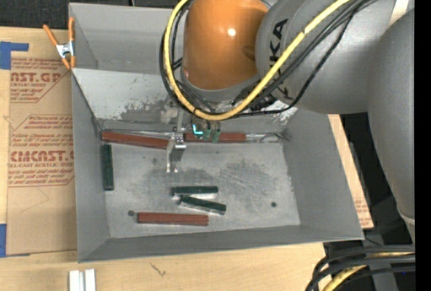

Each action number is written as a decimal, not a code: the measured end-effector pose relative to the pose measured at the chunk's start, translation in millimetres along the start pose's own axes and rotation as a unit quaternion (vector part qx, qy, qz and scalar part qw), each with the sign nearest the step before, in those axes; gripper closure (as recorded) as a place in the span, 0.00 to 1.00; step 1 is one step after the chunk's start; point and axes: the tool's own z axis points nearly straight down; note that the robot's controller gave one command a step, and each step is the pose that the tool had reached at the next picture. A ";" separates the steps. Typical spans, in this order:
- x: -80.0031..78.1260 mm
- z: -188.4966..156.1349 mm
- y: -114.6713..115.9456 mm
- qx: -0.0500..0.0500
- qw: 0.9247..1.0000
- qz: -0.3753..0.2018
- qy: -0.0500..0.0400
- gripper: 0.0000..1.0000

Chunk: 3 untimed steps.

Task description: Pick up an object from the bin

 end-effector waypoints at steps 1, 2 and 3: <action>-1.8 -4.2 -0.9 -0.001 1.000 0.001 -0.004 0.00; 16.5 64.0 -40.6 0.000 1.000 -0.015 -0.006 0.00; 29.3 122.7 -72.6 0.001 1.000 -0.027 0.000 0.00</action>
Offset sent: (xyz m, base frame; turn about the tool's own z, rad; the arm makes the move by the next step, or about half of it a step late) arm -0.0431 -0.0970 -0.1587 -0.0694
